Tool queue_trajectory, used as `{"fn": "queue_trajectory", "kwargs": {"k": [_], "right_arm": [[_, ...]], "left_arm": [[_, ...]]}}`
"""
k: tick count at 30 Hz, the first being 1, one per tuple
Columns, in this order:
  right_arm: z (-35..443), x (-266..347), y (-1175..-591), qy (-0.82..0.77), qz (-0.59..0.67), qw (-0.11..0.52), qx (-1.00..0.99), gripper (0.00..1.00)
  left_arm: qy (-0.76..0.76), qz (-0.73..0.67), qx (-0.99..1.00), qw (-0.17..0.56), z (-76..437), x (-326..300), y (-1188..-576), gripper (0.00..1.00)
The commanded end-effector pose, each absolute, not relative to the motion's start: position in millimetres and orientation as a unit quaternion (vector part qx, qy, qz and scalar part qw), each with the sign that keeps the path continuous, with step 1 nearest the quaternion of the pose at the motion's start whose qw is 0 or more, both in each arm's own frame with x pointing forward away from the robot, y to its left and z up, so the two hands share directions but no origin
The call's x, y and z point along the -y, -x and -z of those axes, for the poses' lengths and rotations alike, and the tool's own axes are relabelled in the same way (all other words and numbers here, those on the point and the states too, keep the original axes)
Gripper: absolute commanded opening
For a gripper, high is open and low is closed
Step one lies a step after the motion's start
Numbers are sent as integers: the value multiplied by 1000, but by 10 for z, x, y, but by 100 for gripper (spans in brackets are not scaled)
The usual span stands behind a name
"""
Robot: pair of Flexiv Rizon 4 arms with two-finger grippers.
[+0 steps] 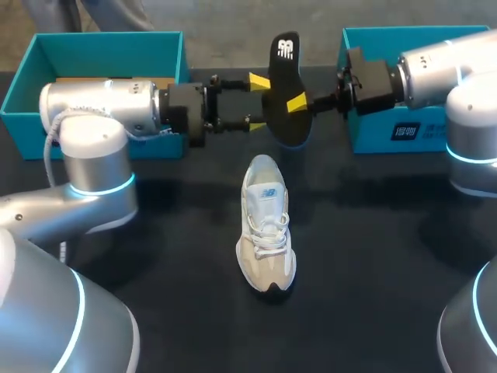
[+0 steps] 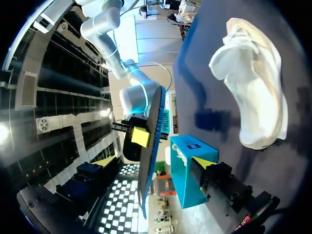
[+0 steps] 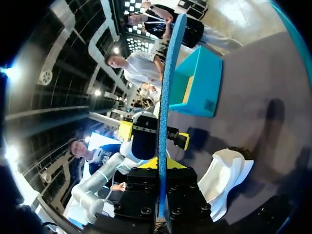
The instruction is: Take the shoe out of the shoebox, open the shoe tongue, remove and reinsert the insole, then place the shoe into the shoebox
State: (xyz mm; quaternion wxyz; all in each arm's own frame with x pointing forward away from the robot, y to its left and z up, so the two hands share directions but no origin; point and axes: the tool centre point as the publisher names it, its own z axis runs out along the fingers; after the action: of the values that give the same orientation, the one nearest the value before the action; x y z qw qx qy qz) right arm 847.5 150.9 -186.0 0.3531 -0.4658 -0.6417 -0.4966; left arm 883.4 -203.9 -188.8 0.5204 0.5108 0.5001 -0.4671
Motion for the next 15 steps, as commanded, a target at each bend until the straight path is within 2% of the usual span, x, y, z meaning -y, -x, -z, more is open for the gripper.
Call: {"fn": "queue_trajectory", "kwargs": {"k": [1,8,15], "right_arm": [[1860,-1491,-8463,463,507,339,643,0],[1829,-1471,-8542,430,528,283,675,0],[1780,-1534,-8569,352,557,215,720,0]], "left_arm": [[-532,471,-492,503,1888,1834,-8825,100],[-574,477,-487,454,1957,1629,-8722,100],[-570,510,-533,362,2013,1465,-8639,100]]}}
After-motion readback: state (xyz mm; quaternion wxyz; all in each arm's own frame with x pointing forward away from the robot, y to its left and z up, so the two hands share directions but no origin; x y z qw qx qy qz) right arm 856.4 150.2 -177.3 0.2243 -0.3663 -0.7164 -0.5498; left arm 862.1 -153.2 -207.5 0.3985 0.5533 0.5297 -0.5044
